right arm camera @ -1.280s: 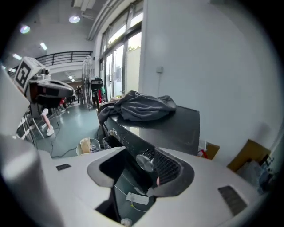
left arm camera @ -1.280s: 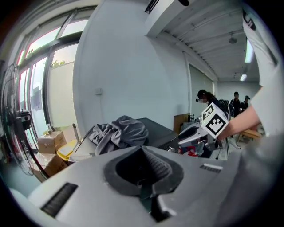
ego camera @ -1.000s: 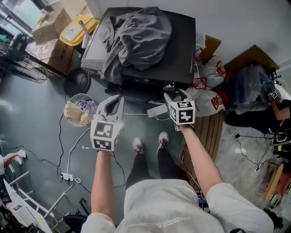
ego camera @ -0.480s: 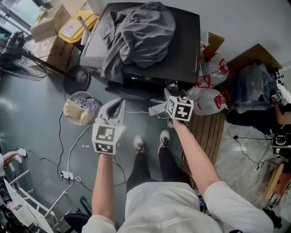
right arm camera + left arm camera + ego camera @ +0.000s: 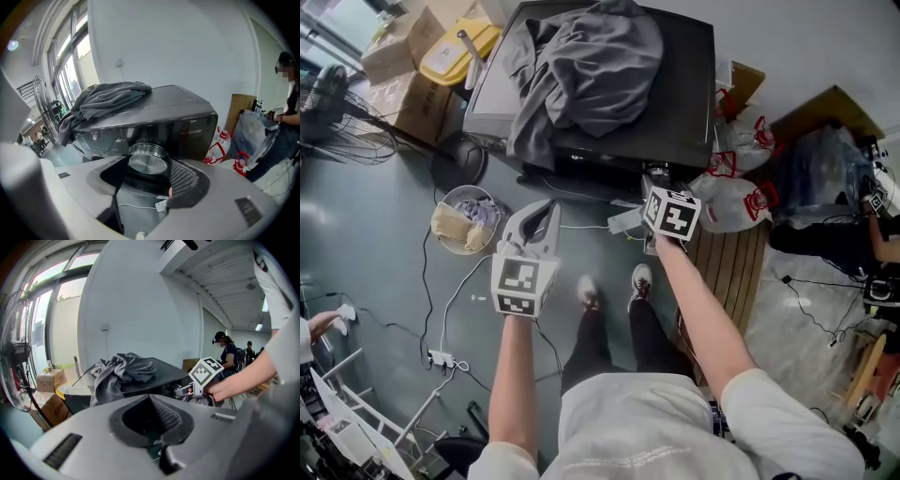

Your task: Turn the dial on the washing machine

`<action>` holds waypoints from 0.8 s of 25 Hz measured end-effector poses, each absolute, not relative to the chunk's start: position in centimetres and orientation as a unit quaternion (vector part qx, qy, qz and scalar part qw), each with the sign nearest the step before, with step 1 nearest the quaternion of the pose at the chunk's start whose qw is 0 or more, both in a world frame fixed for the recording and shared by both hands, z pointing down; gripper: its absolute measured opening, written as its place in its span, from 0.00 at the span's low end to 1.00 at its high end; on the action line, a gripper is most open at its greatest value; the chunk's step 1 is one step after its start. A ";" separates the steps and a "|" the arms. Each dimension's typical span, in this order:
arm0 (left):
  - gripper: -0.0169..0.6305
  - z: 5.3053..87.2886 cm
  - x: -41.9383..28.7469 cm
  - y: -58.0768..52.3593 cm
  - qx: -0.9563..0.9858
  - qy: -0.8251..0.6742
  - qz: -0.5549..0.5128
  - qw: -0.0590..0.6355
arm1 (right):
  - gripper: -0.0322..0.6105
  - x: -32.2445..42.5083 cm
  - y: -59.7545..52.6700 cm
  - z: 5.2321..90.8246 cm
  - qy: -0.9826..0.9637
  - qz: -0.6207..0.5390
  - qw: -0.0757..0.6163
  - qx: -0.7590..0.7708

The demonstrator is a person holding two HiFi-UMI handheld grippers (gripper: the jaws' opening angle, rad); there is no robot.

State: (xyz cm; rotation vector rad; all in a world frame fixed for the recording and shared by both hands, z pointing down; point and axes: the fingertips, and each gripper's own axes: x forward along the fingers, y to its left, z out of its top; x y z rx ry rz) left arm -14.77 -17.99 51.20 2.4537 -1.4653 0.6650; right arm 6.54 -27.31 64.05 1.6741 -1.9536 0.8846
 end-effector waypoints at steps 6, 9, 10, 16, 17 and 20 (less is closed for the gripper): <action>0.05 51.3 -14.3 -18.1 0.836 -0.490 0.232 0.090 | 0.49 6.7 -27.3 64.1 -0.715 0.353 0.157 0.583; 0.05 51.3 -14.0 -18.4 0.837 -0.489 0.224 0.096 | 0.49 6.8 -27.2 64.4 -0.717 0.389 0.116 0.567; 0.05 51.2 -13.9 -18.5 0.838 -0.489 0.220 0.099 | 0.49 6.8 -27.2 64.4 -0.716 0.403 0.101 0.561; 0.05 50.8 -13.1 -19.1 0.841 -0.489 0.210 0.100 | 0.49 6.8 -27.2 64.4 -0.711 0.454 0.048 0.535; 0.05 50.7 -13.0 -19.2 0.841 -0.489 0.209 0.100 | 0.49 6.8 -27.2 64.4 -0.710 0.459 0.042 0.532; 0.05 50.5 -12.9 -19.5 0.841 -0.490 0.207 0.099 | 0.49 6.8 -27.2 64.4 -0.710 0.472 0.022 0.522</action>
